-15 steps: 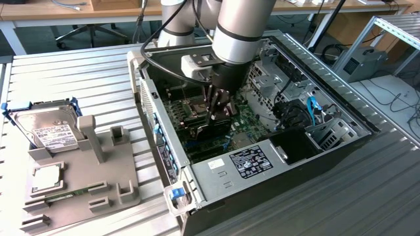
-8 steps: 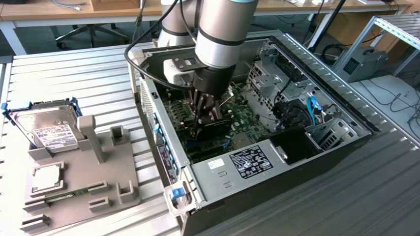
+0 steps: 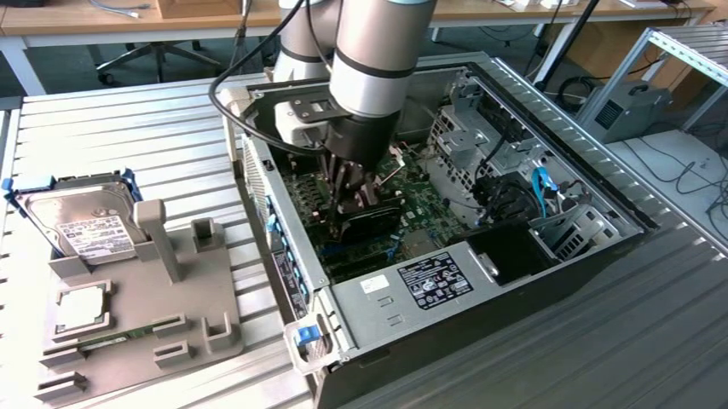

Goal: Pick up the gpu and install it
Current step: 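Press down on the gpu until it lock into place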

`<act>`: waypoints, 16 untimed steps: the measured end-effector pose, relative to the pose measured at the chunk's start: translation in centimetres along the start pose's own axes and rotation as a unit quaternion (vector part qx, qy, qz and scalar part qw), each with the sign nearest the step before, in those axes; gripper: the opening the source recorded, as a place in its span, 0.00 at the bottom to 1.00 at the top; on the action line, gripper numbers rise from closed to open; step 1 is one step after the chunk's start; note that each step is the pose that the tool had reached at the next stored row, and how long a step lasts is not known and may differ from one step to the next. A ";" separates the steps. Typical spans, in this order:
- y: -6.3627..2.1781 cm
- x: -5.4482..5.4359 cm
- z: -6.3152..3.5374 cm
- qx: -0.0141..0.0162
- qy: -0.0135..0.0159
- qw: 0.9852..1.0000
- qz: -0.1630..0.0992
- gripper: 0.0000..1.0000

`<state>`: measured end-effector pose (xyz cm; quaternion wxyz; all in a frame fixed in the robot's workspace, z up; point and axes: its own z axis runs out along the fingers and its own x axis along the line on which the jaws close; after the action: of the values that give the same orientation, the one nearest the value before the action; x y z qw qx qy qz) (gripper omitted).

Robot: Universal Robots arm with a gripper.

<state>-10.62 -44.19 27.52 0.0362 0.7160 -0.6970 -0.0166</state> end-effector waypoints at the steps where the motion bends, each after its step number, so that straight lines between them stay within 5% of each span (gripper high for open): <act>1: 0.05 0.0 0.03 0.000 0.000 1.000 0.000 0.11; 16: 0.12 0.0 0.71 0.000 0.002 1.000 0.000 0.11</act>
<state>-10.79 -44.18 26.82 0.0375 0.7159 -0.6970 -0.0152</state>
